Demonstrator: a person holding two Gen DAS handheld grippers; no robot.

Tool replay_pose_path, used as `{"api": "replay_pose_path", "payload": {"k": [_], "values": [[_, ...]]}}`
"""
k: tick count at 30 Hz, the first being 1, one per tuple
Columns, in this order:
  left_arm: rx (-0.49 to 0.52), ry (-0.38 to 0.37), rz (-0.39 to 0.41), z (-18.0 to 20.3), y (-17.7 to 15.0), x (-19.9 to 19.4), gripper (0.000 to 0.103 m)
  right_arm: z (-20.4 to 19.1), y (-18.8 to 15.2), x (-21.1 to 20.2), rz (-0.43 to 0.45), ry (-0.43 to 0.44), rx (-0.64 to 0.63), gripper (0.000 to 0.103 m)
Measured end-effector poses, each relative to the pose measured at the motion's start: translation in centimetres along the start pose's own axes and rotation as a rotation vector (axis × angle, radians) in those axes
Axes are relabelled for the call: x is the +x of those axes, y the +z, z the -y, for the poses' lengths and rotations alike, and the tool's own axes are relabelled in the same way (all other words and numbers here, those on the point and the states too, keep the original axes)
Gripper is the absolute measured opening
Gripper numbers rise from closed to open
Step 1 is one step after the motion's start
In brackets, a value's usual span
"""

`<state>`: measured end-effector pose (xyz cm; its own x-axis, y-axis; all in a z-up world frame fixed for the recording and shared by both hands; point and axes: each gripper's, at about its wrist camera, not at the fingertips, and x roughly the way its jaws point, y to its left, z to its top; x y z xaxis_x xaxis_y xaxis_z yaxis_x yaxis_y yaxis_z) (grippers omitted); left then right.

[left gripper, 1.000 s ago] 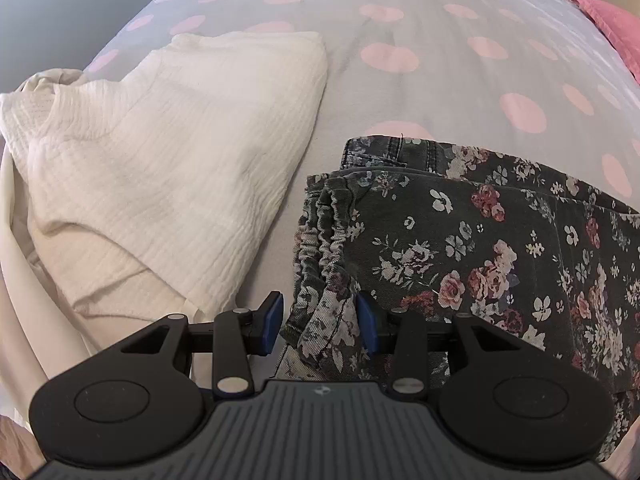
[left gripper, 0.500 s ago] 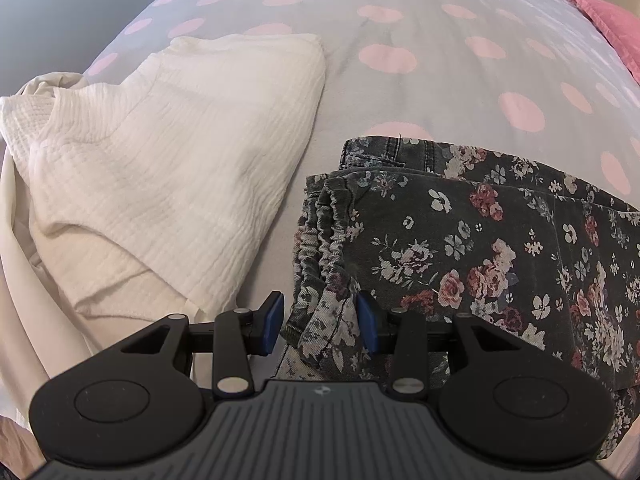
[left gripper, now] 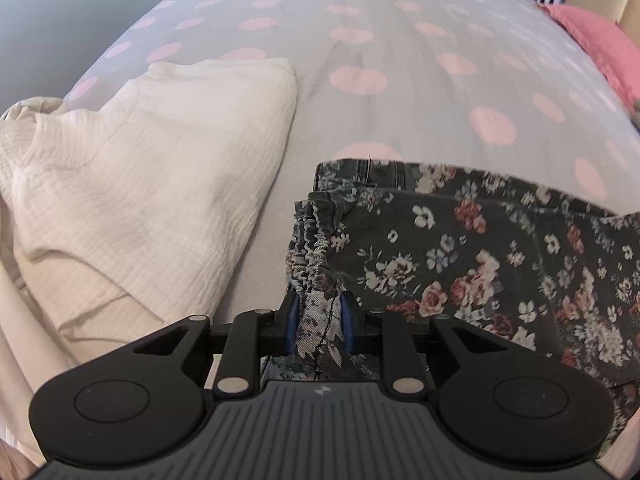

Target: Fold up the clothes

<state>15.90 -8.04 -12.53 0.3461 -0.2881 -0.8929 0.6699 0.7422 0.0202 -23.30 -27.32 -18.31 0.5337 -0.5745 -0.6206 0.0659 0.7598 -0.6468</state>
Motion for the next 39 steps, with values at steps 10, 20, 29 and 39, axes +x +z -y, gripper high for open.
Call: {"api": "replay_pose_path", "payload": {"k": [10,20,29,39], "values": [[0.051,0.043,0.008,0.2,-0.4,0.6,0.026,2.1,0.2,0.5,-0.055,0.141,0.088,0.009],[0.074,0.060,0.119,2.0,1.0,-3.2,0.035,8.1,0.6,-3.9,-0.019,0.252,0.311,0.041],[0.120,0.037,0.097,3.8,0.9,-1.0,0.028,10.6,5.3,3.6,0.057,0.352,0.467,0.011],[0.160,0.053,0.036,4.6,1.0,2.1,0.028,9.5,7.6,12.1,-0.016,0.359,0.499,0.000]]}}
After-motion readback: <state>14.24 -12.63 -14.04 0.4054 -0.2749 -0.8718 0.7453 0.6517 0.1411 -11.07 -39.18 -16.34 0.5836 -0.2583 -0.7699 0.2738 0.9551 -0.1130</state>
